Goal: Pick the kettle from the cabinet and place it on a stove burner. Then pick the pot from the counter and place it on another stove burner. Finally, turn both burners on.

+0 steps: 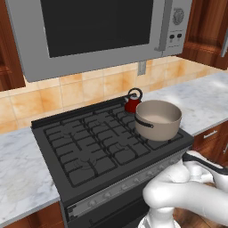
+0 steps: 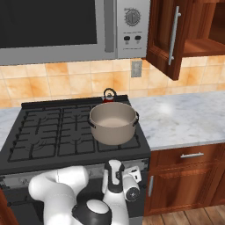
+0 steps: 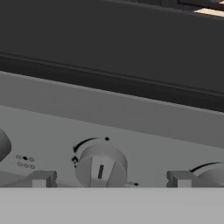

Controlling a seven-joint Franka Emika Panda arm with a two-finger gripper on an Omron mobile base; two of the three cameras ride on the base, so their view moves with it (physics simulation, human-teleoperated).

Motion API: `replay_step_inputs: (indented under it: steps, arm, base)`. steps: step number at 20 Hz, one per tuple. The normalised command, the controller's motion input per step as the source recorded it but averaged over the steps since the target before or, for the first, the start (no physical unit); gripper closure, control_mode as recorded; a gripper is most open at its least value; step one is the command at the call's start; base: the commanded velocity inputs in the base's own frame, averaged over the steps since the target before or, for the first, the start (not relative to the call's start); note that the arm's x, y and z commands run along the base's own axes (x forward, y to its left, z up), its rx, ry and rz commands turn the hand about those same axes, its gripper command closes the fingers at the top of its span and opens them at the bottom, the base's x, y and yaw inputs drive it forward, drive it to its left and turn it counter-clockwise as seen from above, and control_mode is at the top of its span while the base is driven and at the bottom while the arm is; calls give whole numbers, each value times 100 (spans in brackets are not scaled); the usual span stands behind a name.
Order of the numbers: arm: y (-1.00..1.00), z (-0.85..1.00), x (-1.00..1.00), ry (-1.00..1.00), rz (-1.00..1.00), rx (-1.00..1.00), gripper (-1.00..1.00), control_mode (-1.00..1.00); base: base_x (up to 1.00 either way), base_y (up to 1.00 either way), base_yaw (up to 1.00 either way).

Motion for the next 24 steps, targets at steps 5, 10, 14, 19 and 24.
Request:
replay_step_inputs:
  steps: [5,10,14,19,24]
  arm:
    - [0,-9,14,0,0,1,-100,-100]
    - [0,-3,9,0,0,1,-100,-100]
    - [3,0,1,-1,0,0,-100,-100]
    - [13,0,5,-1,0,0,100,-100]
    - [11,5,0,-4,0,0,100,-100]
  base:
    - [0,0,0]
    - [0,0,0]
    - [0,0,0]
    - [0,0,0]
    - [0,0,0]
